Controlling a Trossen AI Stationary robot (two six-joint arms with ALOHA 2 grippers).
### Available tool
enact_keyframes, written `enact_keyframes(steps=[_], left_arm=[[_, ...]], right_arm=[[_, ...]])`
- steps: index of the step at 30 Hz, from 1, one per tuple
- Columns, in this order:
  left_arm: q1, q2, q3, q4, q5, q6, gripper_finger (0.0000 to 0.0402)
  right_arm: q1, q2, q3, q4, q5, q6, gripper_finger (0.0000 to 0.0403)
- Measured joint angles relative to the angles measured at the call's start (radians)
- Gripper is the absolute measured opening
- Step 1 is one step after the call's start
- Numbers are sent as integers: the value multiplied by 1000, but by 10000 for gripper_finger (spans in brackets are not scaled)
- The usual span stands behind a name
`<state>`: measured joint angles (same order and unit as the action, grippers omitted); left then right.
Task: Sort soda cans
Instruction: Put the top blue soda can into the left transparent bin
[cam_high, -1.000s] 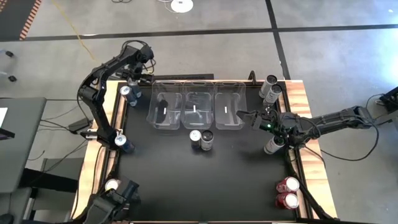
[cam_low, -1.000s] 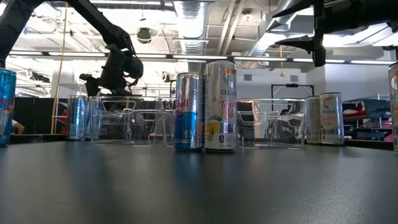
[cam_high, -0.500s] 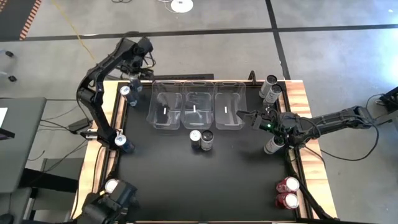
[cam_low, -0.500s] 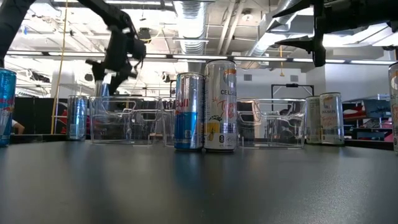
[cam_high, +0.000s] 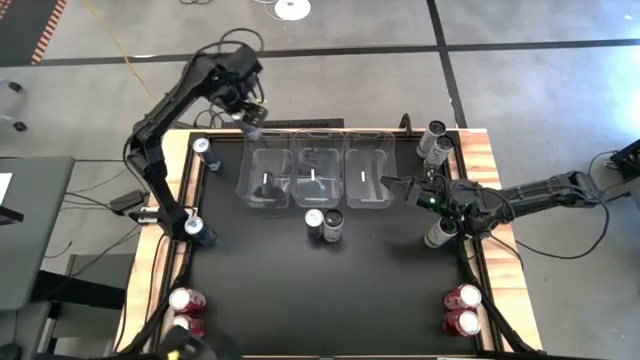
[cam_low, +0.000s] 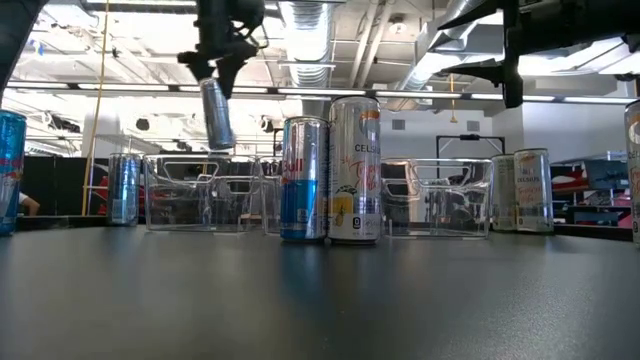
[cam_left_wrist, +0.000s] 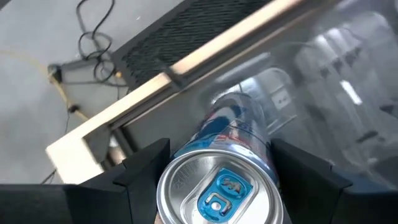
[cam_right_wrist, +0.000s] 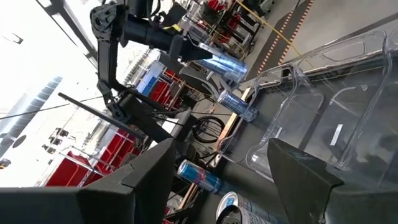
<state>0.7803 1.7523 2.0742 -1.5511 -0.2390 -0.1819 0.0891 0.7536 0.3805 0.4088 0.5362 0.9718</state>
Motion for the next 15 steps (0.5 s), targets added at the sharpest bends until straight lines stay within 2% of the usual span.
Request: enact_keyframes(steps=[7, 15], left_arm=[[-86, 1, -100, 117, -1, -17, 258], [-89, 0, -373, 303, -27, -41, 258]], right_arm=[[16, 0, 0, -3, 0, 18, 270], [55, 0, 0, -4, 32, 19, 270]])
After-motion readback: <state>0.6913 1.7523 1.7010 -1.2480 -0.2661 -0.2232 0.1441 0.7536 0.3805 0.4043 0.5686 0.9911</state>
